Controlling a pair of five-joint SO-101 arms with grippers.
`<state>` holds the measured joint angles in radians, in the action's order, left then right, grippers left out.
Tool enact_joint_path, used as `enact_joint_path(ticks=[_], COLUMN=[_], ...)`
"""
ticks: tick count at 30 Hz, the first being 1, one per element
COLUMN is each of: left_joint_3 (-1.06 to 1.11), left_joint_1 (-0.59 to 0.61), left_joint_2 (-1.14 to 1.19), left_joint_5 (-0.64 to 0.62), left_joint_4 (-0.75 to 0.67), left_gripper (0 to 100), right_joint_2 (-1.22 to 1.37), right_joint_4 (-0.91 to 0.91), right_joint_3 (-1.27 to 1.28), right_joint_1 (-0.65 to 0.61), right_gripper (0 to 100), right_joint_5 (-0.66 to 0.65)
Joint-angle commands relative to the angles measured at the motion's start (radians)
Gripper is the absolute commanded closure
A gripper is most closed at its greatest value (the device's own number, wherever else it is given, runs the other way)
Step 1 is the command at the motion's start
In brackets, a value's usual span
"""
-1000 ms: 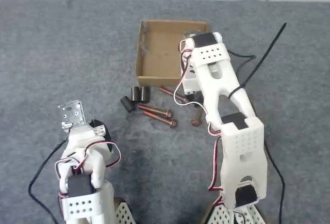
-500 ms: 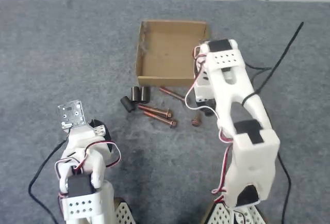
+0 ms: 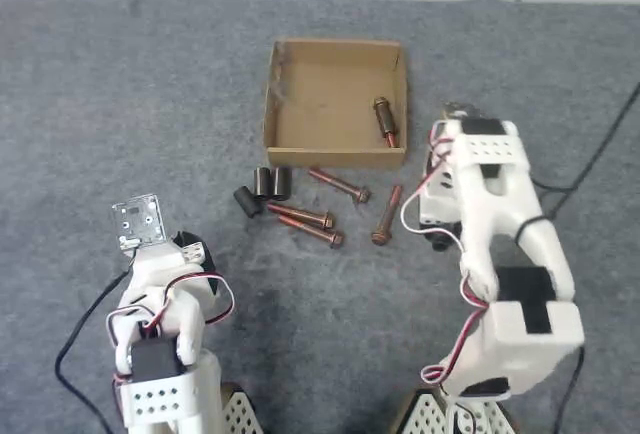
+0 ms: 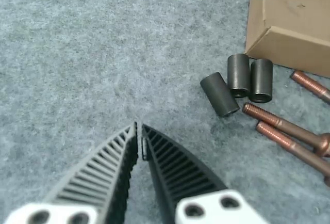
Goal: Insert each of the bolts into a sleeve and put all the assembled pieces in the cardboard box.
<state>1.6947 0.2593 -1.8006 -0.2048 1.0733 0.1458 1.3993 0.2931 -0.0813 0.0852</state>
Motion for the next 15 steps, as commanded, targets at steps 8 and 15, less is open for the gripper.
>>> enact_joint_path(ticks=[8,15], left_joint_3=[-0.01,-0.01], left_joint_1=[-0.003,-0.003], left_joint_2=[0.002,0.002], left_joint_5=[0.011,0.011], left_joint_4=[0.003,0.003], left_gripper=[99,99], right_joint_2=[-0.154,-0.153], right_joint_4=[-0.26,-0.291], right_joint_3=[0.212,0.261], right_joint_1=[0.156,0.143], right_gripper=[99.1,91.3], right_joint_5=[-0.051,-0.144])
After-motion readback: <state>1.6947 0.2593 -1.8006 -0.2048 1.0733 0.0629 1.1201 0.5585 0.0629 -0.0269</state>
